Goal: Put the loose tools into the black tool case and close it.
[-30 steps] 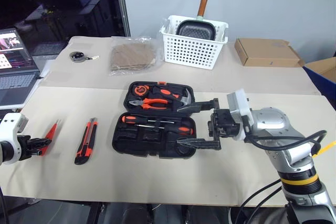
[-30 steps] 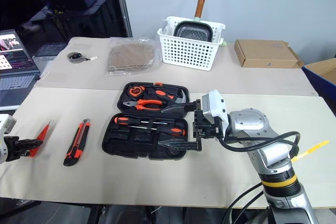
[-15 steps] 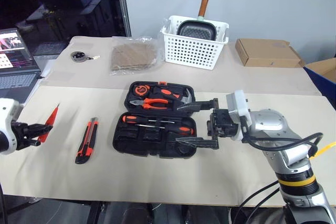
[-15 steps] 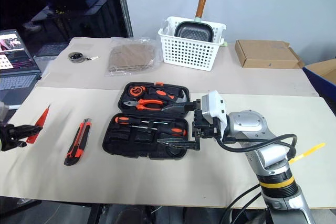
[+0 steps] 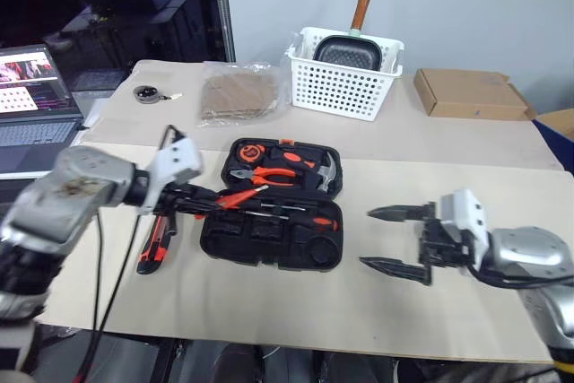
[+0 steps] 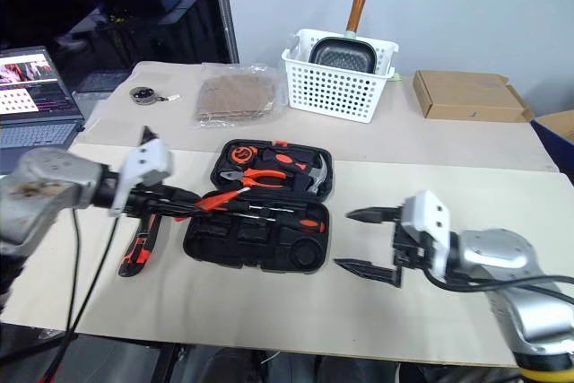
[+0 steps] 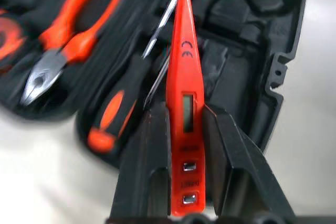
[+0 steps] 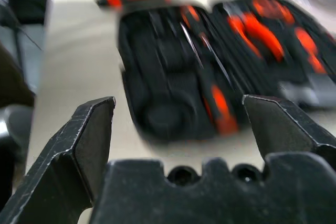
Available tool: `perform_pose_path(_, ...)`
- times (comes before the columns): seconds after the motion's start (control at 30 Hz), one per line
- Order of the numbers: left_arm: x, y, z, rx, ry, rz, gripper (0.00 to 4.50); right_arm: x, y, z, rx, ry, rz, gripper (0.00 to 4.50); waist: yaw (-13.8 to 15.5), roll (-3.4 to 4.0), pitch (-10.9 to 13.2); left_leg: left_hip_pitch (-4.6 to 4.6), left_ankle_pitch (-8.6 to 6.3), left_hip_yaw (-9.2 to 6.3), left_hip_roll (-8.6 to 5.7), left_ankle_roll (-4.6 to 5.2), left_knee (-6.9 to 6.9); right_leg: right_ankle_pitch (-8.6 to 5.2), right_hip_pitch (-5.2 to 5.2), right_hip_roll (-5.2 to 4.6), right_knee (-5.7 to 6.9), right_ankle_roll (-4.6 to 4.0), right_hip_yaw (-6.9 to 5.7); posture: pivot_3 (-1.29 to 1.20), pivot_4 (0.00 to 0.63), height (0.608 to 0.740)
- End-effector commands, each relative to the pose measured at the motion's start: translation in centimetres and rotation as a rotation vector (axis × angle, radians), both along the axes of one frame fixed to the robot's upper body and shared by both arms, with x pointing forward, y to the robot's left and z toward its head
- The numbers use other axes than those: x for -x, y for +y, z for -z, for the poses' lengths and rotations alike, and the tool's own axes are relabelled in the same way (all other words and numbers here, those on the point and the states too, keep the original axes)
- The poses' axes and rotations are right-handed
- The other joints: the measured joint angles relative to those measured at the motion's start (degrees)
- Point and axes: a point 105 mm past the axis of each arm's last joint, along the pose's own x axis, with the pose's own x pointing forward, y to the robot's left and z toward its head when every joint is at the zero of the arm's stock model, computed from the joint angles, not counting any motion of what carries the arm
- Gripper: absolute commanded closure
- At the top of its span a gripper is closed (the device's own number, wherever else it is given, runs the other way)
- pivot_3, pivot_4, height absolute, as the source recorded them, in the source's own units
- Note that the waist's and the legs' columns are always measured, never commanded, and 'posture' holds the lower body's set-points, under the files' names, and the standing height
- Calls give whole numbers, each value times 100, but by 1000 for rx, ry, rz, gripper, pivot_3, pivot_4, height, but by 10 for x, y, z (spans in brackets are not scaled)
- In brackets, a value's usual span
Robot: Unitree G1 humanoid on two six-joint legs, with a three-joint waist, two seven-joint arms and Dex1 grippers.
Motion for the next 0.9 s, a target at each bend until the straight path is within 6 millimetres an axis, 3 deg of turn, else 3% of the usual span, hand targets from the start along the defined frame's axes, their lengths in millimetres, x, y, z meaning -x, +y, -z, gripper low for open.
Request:
perform_pose_path(0.03,-5,-9,6,-69,-5,88,4080,7,-9,-15,27,-51,20,0,-34,-2,1,2,0,-1,2,0,0,0,0,6,0,0,8,0,150,740)
perform_pose_path(0.2,-16,-20,19,-143,0,176,4080,10,-16,-17,42,-46,33,0,-23,-3,2,2,1,-8,5,0,6,-1,0,7,5,3,4,0,150,740)
perform_pose_path(0.43,-30,-14,42,-275,-19,248,4080,15,-20,-21,51,-49,39,0,14,-3,2,-2,-5,-10,5,10,20,4,5,2,1,11,8,0,150,740)
perform_pose_path(0.9,-33,-4,47,-298,15,291,4080,16,-14,-22,45,-48,11,0,-29,-2,1,1,-9,-11,13,18,36,4,11,5,8,14,8,0,150,740)
